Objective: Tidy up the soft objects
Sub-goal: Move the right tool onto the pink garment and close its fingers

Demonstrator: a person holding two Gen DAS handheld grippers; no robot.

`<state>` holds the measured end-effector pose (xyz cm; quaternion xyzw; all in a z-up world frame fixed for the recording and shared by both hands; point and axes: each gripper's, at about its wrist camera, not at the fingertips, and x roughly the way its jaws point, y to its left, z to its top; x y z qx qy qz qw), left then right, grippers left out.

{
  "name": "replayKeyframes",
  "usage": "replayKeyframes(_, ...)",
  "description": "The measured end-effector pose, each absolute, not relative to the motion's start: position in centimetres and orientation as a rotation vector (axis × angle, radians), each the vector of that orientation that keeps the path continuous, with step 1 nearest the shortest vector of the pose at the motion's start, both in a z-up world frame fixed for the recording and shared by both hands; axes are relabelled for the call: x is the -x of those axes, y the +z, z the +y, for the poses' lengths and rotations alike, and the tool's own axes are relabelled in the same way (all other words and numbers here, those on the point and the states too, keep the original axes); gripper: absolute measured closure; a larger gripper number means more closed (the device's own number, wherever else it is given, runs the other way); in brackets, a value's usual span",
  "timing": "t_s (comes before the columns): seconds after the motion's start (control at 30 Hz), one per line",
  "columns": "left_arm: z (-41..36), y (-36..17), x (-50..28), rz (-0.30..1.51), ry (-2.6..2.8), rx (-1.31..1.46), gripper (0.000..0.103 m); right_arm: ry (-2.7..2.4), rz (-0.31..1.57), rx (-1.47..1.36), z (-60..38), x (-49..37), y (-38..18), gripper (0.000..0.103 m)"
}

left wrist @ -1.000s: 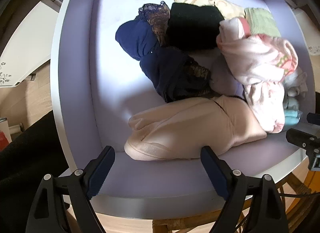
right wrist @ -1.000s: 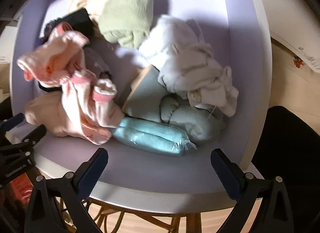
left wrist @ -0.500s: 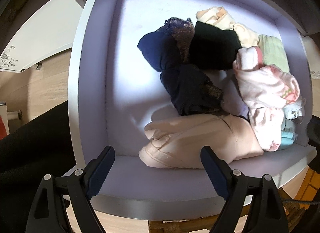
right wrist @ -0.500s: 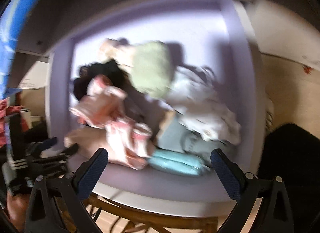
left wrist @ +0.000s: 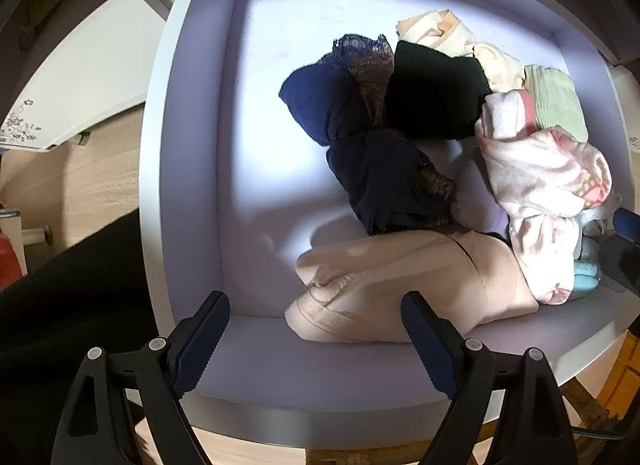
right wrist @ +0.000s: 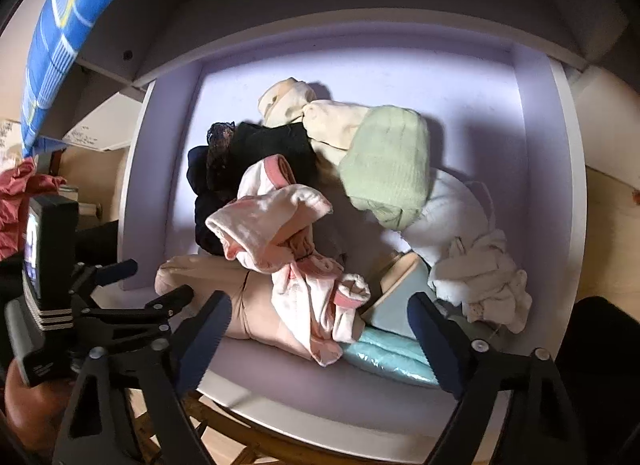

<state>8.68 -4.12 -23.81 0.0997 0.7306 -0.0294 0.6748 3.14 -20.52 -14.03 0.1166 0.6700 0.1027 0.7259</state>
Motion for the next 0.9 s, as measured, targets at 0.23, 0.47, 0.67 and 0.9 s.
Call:
replayKeyframes(0.23, -4.1, -23.1, -8.8, 1.593, -0.052, -0.231, 0.014, 0.226, 1.48, -0.147, -18.4, -3.9, -14.8, 0.024)
replayKeyframes(0.47, -4.6, -21.8, -9.1, 1.507, -0.037, -0.268, 0.014, 0.237, 1.521, -0.092, -16.7, -4.6, -16.8, 0.037)
replayKeyframes(0.67, -5.9, -20.6, -9.3, 1.458, -0.054, -0.29, 0.014, 0.24, 1.563, -0.097, -16.6, -4.8, -18.6, 0.053)
replayKeyframes(0.9, -5.9, -20.6, -9.2, 1.456, -0.059, -0.299, 0.014, 0.26, 1.539, -0.114, -16.8, -4.5, -18.1, 0.063)
